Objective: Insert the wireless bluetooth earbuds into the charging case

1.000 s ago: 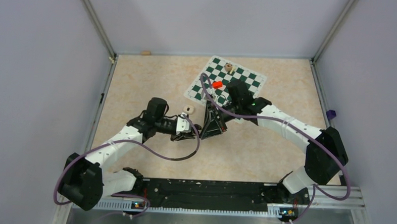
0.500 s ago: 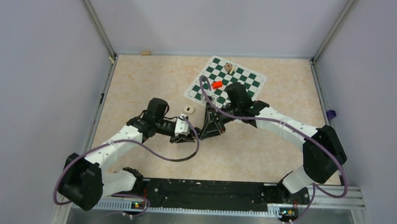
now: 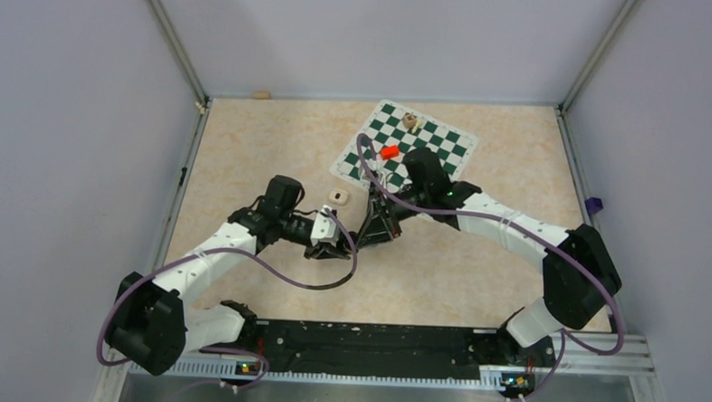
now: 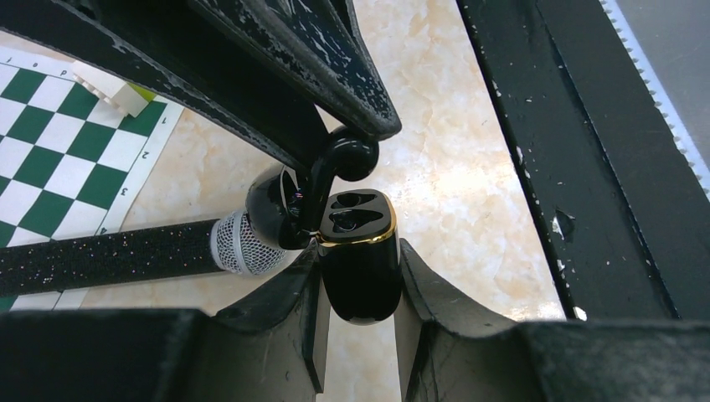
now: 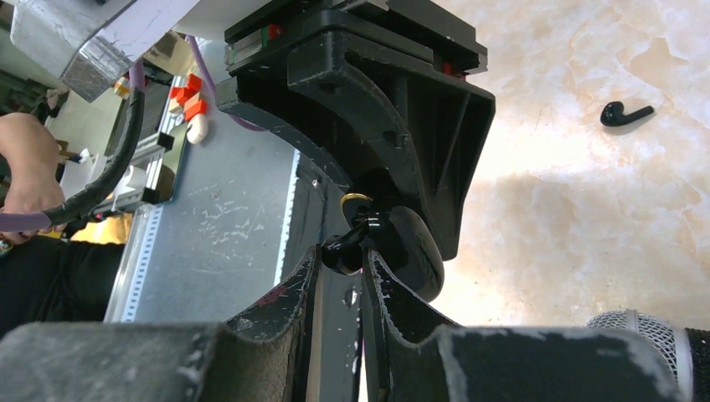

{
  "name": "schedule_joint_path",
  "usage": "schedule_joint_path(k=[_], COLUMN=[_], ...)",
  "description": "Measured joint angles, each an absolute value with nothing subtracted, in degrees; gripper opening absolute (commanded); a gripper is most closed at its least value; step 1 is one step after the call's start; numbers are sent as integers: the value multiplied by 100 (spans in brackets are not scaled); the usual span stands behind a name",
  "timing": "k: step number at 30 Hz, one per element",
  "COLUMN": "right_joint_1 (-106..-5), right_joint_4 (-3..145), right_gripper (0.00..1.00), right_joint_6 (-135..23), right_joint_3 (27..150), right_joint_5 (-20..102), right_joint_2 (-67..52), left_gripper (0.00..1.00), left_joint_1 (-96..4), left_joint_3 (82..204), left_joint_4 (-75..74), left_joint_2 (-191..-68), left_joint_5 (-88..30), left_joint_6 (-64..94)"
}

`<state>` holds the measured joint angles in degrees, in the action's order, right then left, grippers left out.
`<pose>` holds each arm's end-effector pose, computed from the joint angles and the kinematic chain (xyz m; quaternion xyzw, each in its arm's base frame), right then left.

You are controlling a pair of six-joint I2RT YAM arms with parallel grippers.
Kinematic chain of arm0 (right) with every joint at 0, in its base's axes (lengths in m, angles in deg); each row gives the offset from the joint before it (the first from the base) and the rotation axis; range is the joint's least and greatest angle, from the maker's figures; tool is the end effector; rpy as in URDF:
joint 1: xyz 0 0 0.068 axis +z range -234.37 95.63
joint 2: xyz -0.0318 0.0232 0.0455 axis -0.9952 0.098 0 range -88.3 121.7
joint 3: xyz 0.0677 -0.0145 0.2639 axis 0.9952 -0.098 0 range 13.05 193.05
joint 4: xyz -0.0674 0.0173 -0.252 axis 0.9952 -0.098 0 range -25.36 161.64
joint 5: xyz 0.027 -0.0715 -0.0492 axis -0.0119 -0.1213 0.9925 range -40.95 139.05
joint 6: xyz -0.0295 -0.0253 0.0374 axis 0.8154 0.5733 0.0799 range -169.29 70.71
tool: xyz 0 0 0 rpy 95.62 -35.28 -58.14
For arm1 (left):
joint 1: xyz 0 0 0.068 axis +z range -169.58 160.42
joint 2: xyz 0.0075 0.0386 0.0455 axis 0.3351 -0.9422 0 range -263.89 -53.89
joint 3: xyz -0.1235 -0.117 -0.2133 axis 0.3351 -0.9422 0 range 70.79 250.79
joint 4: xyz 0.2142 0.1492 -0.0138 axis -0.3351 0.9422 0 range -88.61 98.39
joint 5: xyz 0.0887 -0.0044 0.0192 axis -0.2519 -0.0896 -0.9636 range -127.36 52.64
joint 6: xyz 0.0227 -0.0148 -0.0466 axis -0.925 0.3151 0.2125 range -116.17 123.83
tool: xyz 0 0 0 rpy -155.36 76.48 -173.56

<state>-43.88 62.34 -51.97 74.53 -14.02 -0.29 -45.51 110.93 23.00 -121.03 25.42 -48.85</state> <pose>0.2302 0.2383 0.2688 -0.4712 0.6408 0.5758 0.1895 0.1863 -0.1258 0.2312 0.6483 0.5013 -0.4043 0.4062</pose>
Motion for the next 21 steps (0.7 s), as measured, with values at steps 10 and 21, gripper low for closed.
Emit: schedule_joint_path(k=[10,21], right_joint_1=[-4259,-4220], right_joint_4=[6160,5979], right_gripper=[0,0], right_joint_6=[-5033,-4762], right_joint_3=[7453,7453], right_joint_5=[-1351,-1246], right_joint_2=[-27,-40], left_gripper=[0,0], left_joint_1=[-4551,-4551], left_joint_3=[11102,11104], left_joint_4=[2407,2459], left_joint_2=[-12103,-12103], left_joint_5=[2599,2586], left_joint_6=[-4920,-5006])
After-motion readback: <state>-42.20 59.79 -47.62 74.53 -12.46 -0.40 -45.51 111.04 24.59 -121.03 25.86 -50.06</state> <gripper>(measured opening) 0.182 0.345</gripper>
